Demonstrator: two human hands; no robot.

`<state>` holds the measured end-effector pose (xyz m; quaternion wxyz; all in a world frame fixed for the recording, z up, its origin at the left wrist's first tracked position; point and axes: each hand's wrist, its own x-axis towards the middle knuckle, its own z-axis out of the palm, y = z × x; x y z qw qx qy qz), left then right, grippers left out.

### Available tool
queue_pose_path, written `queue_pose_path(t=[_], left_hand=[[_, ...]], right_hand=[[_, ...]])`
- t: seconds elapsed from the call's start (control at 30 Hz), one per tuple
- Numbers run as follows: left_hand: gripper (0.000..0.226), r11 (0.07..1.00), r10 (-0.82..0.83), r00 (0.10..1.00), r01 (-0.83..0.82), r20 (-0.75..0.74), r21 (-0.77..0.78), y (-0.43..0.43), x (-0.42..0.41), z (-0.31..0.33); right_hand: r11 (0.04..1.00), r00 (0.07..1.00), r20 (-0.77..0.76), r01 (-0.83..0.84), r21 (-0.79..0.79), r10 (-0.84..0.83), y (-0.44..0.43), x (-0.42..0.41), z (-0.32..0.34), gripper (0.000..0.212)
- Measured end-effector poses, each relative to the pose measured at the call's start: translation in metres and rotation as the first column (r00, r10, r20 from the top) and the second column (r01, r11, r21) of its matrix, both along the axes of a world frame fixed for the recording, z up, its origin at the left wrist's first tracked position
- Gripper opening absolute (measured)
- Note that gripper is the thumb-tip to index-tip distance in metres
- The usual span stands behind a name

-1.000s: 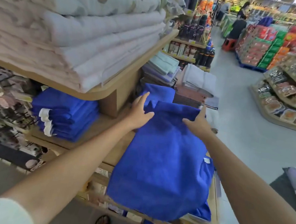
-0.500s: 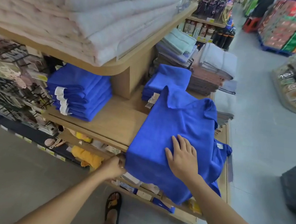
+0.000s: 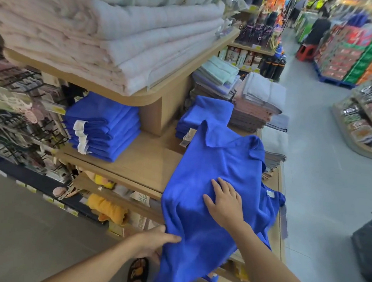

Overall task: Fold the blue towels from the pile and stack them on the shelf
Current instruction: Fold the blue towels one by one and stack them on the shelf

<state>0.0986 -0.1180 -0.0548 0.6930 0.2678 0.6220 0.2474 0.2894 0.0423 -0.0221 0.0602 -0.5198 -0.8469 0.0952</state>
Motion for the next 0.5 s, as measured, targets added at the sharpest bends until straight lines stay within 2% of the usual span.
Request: queue_pose_path(t=[0.07,0.1,0.17,0.23,0.3,0.37,0.43,0.5], left_hand=[[0.044,0.984,0.179,0.966,-0.175,0.189,-0.037,0.014,0.012,0.015],[0.041,0.967,0.256,0.925,-0.247,0.283,-0.064,0.022,0.017,0.025],[0.037,0.911,0.409,0.786,-0.379,0.464,-0.162,0.040,0.025,0.044],[0.031,0.866,0.495,0.634,-0.418,0.594,-0.275,0.051,0.029,0.061],[0.035,0.859,0.503,0.542,-0.398,0.673,-0.321,0.057,0.033,0.074],[0.038,0.826,0.538,0.460,-0.456,0.706,-0.332,0.065,0.037,0.085],[0.038,0.764,0.592,0.364,-0.537,0.719,-0.357,0.073,0.043,0.096],[0.036,0.724,0.611,0.286,-0.579,0.738,-0.374,0.082,0.047,0.104]], right_hand=[[0.986,0.992,-0.127,-0.032,-0.161,0.012,0.004,0.003,0.013,0.065],[0.970,0.970,-0.242,-0.058,-0.234,-0.001,0.002,0.006,0.021,0.059],[0.939,0.859,-0.511,-0.144,-0.314,-0.039,-0.012,0.013,0.037,0.040],[0.913,0.734,-0.677,-0.243,-0.327,-0.047,-0.034,0.022,0.048,0.029],[0.887,0.688,-0.725,-0.324,-0.328,-0.017,-0.057,0.032,0.054,0.041],[0.880,0.695,-0.719,-0.348,-0.323,0.012,-0.071,0.041,0.054,0.058],[0.901,0.726,-0.687,-0.312,-0.303,0.021,-0.078,0.045,0.047,0.078],[0.948,0.769,-0.639,-0.192,-0.254,-0.016,-0.079,0.044,0.042,0.079]])
